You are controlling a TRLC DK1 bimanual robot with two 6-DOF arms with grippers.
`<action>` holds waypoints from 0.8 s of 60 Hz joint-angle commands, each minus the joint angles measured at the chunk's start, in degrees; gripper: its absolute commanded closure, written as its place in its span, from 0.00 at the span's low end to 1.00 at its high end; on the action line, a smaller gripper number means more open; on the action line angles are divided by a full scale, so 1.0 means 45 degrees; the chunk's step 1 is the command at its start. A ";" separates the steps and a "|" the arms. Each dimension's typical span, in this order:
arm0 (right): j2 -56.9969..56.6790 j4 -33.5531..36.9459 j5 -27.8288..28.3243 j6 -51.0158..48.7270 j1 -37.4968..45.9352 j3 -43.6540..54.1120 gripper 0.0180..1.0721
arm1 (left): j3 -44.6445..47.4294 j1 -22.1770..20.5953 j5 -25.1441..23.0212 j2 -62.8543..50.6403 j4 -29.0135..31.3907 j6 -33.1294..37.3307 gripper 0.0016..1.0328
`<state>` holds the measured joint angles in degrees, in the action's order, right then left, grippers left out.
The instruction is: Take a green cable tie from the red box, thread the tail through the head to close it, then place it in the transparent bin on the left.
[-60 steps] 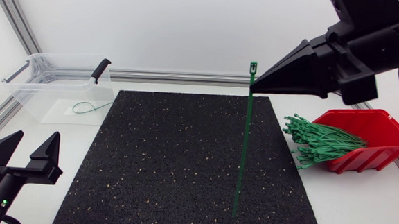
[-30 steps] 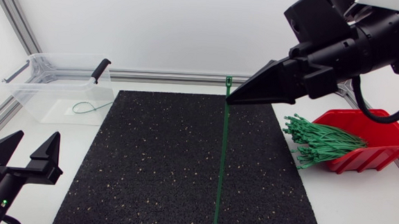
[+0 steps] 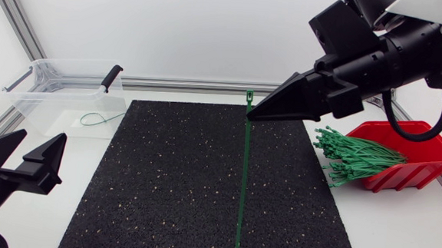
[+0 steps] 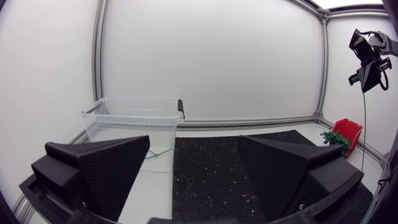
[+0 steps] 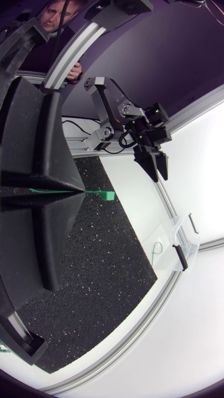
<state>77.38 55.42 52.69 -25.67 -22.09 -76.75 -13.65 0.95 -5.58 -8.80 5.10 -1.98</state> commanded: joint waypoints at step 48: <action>0.0401 -0.0772 -0.0556 -0.0291 -0.0268 0.0337 0.94 | -0.7807 0.2406 -0.9638 -1.2537 0.3378 -0.0928 0.12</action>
<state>77.91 52.40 50.54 -26.13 -22.85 -76.75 -45.84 12.93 -47.70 -61.23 19.20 -9.30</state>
